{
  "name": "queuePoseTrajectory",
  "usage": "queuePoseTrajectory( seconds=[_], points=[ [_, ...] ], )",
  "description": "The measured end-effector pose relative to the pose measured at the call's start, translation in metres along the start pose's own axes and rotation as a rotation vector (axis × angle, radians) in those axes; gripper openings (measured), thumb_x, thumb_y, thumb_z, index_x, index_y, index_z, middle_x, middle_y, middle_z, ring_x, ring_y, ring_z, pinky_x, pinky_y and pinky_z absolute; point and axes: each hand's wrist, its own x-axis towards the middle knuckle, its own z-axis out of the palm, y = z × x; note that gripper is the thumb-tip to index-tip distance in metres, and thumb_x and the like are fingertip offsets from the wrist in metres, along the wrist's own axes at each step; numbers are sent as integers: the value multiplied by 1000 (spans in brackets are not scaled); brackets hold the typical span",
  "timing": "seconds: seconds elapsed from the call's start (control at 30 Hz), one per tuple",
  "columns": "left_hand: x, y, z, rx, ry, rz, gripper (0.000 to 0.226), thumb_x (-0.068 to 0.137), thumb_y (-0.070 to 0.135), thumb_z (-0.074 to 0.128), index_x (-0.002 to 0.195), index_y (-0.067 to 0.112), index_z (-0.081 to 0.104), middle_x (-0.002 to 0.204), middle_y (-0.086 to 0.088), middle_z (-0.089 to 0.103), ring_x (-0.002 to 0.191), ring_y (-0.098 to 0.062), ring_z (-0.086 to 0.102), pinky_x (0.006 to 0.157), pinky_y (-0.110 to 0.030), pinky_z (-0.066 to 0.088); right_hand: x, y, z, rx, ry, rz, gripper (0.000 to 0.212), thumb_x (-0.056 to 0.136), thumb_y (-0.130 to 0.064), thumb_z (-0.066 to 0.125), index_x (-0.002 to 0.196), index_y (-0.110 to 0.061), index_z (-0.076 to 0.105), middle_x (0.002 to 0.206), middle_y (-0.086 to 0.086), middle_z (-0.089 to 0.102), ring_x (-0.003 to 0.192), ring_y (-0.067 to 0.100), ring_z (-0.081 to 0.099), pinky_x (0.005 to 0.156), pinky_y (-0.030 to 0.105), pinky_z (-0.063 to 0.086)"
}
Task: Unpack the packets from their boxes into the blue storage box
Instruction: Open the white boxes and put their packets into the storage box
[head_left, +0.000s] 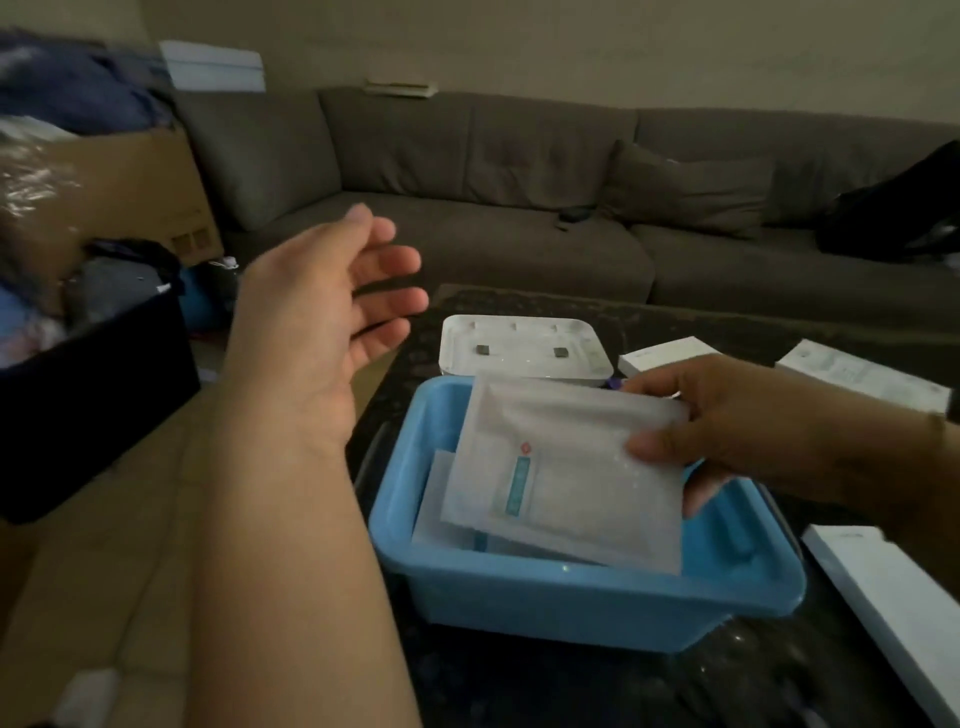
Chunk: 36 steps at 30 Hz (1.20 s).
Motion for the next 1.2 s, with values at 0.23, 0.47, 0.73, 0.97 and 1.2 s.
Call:
queuePoseTrajectory(
  seconds=[0.23,0.47,0.73,0.97,1.2],
  points=[
    [2,-2,3,-7,-74,5,23,99,35,52,86,24,67,74,6,74,65,-9,68,63,-25,52,36,3,20,-55,-145,111,23,88,-11,67,109,-20,68,102,10,75,89,26,72,62,35,62],
    [3,-4,2,-14,-90,9,22,99,35,53,87,24,67,76,6,74,68,-10,69,65,-25,52,34,-2,41,-445,-6,17,33,80,-43,74,109,-30,64,95,-3,66,69,8,58,48,18,46],
    [5,-6,5,-11,-96,18,22,99,35,52,89,24,67,77,6,75,68,-11,69,63,-24,53,28,5,49,-856,-78,-130,91,70,-69,68,146,-44,25,149,-16,35,133,9,39,111,29,33],
    [4,-6,6,-15,-99,20,22,99,35,53,88,24,67,76,6,75,67,-11,69,63,-24,53,26,12,59,-1018,-125,-237,86,79,-71,57,149,-44,15,153,-17,31,137,8,37,113,32,33],
    [3,-6,7,-14,-101,26,22,99,35,52,87,24,67,75,6,74,67,-10,69,62,-24,53,33,6,61,-973,-80,-343,92,74,-74,59,149,-47,15,152,-20,32,137,7,36,113,32,32]
  ],
)
